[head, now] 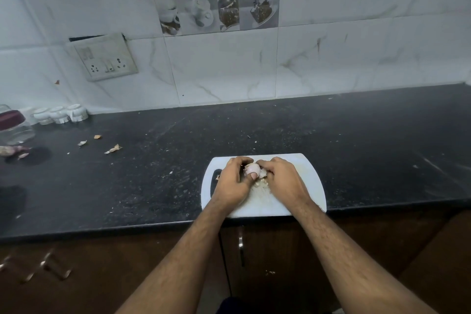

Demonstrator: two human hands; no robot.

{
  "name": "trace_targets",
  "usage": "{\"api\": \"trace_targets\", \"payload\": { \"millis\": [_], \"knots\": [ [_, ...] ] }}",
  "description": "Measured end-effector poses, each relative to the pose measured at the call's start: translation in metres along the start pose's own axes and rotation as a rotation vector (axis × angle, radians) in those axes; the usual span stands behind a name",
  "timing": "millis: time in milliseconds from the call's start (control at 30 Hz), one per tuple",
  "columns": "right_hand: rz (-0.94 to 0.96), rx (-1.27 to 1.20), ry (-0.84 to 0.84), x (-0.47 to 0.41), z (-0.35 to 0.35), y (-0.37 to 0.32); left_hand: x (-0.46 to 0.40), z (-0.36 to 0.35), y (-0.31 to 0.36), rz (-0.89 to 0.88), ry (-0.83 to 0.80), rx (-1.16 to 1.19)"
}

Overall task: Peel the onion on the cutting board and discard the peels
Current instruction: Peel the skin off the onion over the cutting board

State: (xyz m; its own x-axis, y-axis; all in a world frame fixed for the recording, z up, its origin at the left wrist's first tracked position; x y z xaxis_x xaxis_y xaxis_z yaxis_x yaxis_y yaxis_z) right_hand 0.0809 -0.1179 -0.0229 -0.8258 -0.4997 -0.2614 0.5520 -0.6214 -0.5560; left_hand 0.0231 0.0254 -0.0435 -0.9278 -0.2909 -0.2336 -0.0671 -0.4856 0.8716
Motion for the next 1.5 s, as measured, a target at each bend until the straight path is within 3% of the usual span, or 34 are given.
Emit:
{"api": "trace_targets", "payload": {
  "millis": [300,467,633,800,967,1133,1233,1500],
  "knots": [
    [-0.020,0.013,0.044,0.002,0.002,0.002,-0.003,-0.002,-0.003,0.005,-0.017,0.039],
    [-0.010,-0.120,0.122,0.001,0.007,0.002,-0.002,-0.003,-0.003,0.022,-0.044,0.088],
    [-0.008,-0.253,0.037,-0.001,0.001,0.011,-0.001,-0.001,0.000,0.054,-0.021,0.142],
    [-0.049,-0.368,0.044,0.000,0.002,0.013,0.000,0.000,0.007,-0.011,0.013,0.046],
    [-0.024,-0.286,0.055,0.002,0.005,0.008,0.000,0.005,0.005,-0.036,0.056,0.028],
    [0.091,0.111,-0.013,0.005,-0.006,-0.008,-0.002,0.003,0.008,-0.040,0.042,-0.031],
    [0.093,0.208,-0.025,0.005,-0.010,-0.012,-0.003,0.002,0.008,-0.047,0.033,-0.064],
    [0.061,0.032,-0.033,0.003,-0.005,-0.005,0.000,0.002,0.006,-0.054,0.013,0.044]
  ]
}}
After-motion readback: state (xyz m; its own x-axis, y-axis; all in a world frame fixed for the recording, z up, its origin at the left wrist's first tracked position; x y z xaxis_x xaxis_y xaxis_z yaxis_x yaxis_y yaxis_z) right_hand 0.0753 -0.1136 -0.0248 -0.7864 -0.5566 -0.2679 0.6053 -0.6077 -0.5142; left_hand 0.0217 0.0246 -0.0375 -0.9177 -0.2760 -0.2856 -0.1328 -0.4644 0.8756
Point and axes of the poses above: each hand's wrist, its own x-axis away from the middle knuckle, its own z-axis out of the back of the hand, y = z × x, the point moved 6 cm from there along -x, towards the middle knuckle, and after that the axes turned 2 degrees about -y, right-handed, at the moved point
